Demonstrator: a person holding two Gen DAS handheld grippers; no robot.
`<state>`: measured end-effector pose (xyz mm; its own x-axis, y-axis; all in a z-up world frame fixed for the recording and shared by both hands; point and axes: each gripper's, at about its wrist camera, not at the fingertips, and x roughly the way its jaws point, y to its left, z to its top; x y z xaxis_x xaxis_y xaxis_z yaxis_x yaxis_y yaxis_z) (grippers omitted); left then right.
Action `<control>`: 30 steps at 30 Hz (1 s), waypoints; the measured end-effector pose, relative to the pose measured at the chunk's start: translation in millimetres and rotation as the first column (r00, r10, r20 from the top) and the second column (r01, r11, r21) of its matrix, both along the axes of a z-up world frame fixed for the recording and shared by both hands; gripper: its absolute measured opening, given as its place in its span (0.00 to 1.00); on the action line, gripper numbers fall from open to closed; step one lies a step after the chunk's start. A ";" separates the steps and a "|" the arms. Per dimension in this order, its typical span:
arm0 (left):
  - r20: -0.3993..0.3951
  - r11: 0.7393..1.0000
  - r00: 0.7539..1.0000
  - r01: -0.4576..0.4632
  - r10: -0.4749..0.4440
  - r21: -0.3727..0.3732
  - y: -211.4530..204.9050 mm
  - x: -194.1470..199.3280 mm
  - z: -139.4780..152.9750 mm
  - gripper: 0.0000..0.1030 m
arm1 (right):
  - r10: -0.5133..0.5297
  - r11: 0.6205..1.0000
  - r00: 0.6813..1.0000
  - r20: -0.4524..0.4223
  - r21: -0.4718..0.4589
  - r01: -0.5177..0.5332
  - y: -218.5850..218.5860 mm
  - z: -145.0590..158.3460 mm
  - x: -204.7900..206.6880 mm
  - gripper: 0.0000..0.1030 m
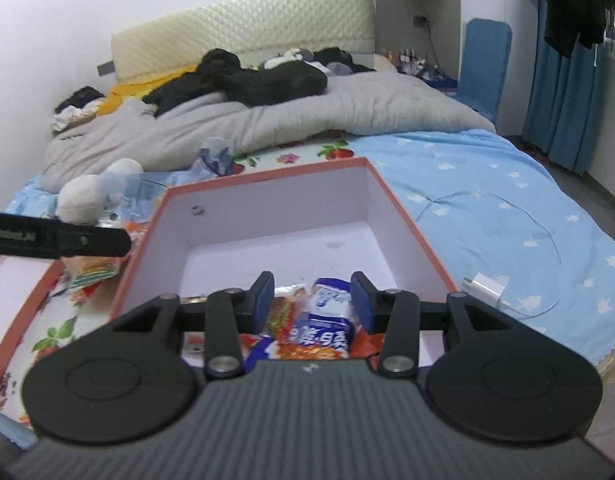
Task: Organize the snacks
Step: 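Withdraw both open tools from the deep pink box, then reach the left tool to the green-labelled clear packet beside the plush toy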
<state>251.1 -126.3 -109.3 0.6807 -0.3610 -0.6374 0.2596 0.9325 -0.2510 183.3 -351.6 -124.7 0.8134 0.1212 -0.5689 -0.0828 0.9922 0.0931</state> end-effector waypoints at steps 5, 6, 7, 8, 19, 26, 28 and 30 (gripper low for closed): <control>0.041 0.998 0.998 -0.054 0.055 -0.030 21.3 -23.5 2.7 0.66 | 0.014 0.999 0.999 0.028 0.035 -0.015 11.3 1.6 -16.7 0.43; 0.051 0.997 0.997 -0.062 0.063 -0.036 25.7 -28.8 3.3 0.66 | 0.016 0.999 0.999 0.032 0.045 -0.018 13.5 1.1 -20.1 0.43; 0.064 0.997 0.995 -0.072 0.074 -0.039 30.3 -34.4 3.7 0.66 | 0.017 0.998 0.999 0.033 0.054 -0.019 15.8 0.4 -23.3 0.43; 0.076 0.996 0.994 -0.082 0.085 -0.040 34.3 -40.1 4.1 0.66 | 0.018 0.998 0.999 0.035 0.060 -0.020 18.6 -0.3 -26.6 0.43; 0.161 0.982 0.968 -0.190 0.190 -0.017 80.0 -104.3 6.7 0.66 | 0.078 0.993 0.995 0.055 0.081 -0.082 55.6 -5.1 -63.2 0.43; 0.149 0.963 0.953 -0.269 0.265 0.002 106.3 -139.0 -2.7 0.66 | 0.150 0.983 0.987 0.061 0.099 -0.155 84.7 -4.1 -72.5 0.43; 0.152 0.956 0.946 -0.292 0.288 0.003 113.7 -150.2 -4.5 0.66 | 0.169 0.979 0.983 0.065 0.106 -0.175 93.8 -3.8 -76.1 0.43; 0.147 0.949 0.939 -0.317 0.312 0.005 120.4 -159.5 -6.4 0.66 | 0.190 0.974 0.980 0.064 0.111 -0.197 102.5 -4.1 -81.8 0.43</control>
<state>91.6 -5.9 -115.8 0.8409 -0.0971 -0.5325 -0.0170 0.9786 -0.2052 101.5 -249.2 -128.7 0.7966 0.3420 -0.4985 -0.2801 0.9395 0.1971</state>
